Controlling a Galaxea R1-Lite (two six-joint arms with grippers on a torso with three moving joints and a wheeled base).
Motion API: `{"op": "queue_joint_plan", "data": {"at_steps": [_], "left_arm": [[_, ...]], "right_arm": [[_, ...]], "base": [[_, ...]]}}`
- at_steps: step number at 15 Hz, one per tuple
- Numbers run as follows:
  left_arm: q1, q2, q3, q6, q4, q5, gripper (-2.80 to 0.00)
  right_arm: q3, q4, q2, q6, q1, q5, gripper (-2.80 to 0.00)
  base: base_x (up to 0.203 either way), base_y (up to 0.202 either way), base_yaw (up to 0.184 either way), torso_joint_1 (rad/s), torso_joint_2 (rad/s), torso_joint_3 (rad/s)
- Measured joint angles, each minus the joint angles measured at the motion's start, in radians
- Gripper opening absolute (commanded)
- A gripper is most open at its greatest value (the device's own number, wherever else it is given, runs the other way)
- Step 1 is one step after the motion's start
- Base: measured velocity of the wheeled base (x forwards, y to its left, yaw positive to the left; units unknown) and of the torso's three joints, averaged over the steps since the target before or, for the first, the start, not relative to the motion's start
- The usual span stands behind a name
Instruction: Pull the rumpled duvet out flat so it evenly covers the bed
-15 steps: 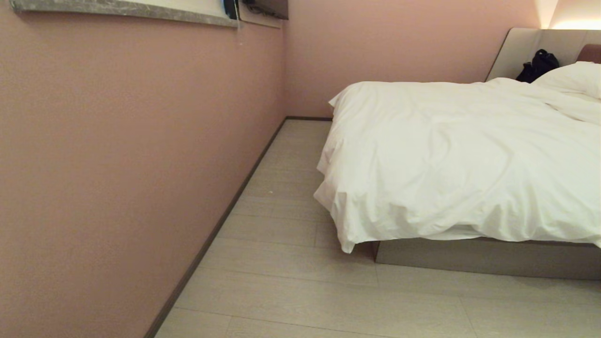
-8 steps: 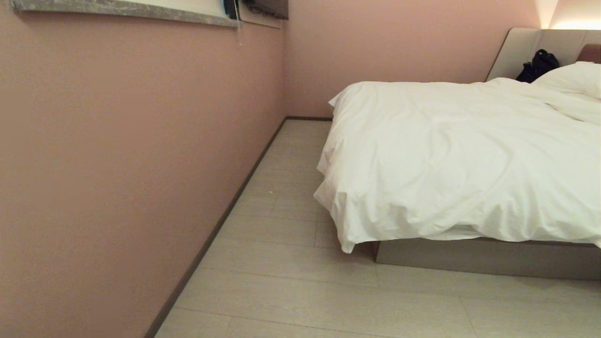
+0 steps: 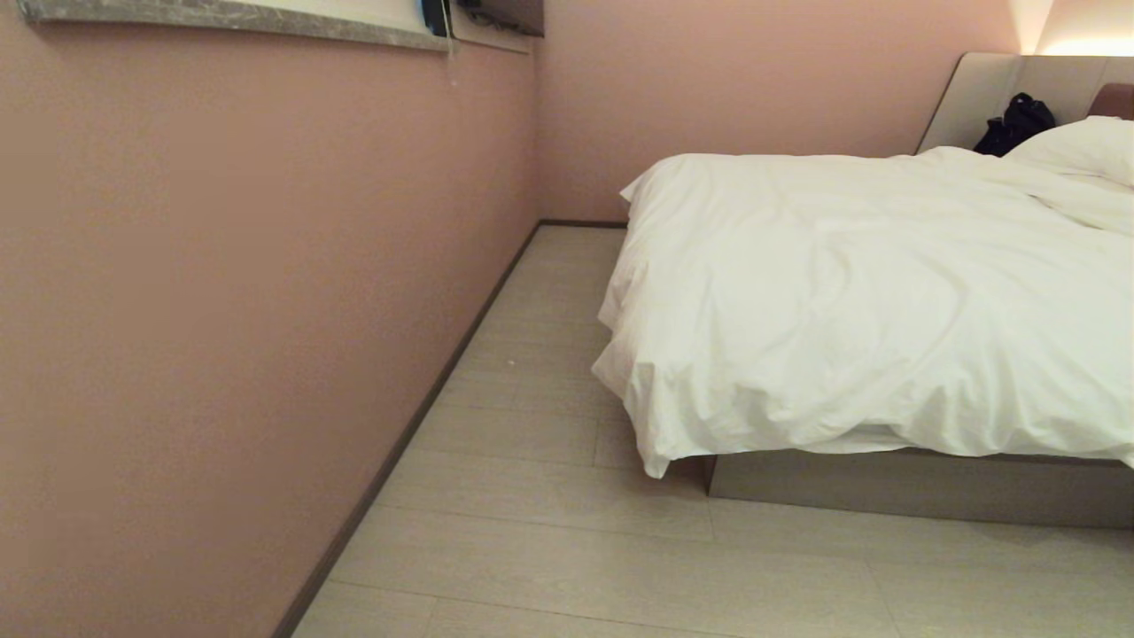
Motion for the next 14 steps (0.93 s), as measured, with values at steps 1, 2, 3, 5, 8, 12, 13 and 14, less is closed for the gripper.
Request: {"op": "queue_joint_plan", "data": {"at_steps": [1,2,3,5,8,12,13,14], "left_arm": [[0.000,0.000,0.000,0.000,0.000,0.000,-2.80],[0.000,0.000,0.000,0.000,0.000,0.000,-2.80],[0.000,0.000,0.000,0.000,0.000,0.000,-2.80],[0.000,0.000,0.000,0.000,0.000,0.000,-2.80],[0.000,0.000,0.000,0.000,0.000,0.000,-2.80],[0.000,0.000,0.000,0.000,0.000,0.000,-2.80],[0.000,0.000,0.000,0.000,0.000,0.000,-2.80],[0.000,0.000,0.000,0.000,0.000,0.000,-2.80]], "right_arm": [[0.000,-0.001,0.000,0.000,0.000,0.000,-2.80],[0.000,-0.001,0.000,0.000,0.000,0.000,-2.80],[0.000,0.000,0.000,0.000,0.000,0.000,-2.80],[0.000,-0.001,0.000,0.000,0.000,0.000,-2.80],[0.000,-0.001,0.000,0.000,0.000,0.000,-2.80],[0.000,-0.001,0.000,0.004,0.000,-0.001,-2.80],[0.000,-0.001,0.000,0.006,0.000,-0.002,-2.80],[0.000,-0.001,0.000,0.007,0.000,-0.003,-2.80]], "base": [[0.000,0.000,0.000,0.000,0.00,0.000],[0.000,0.000,0.000,0.000,0.00,0.000],[0.000,0.000,0.000,0.000,0.00,0.000],[0.000,0.000,0.000,0.000,0.00,0.000],[0.000,0.000,0.000,0.000,0.00,0.000],[0.000,0.000,0.000,0.000,0.00,0.000],[0.000,0.000,0.000,0.000,0.00,0.000],[0.000,0.000,0.000,0.000,0.00,0.000]]}}
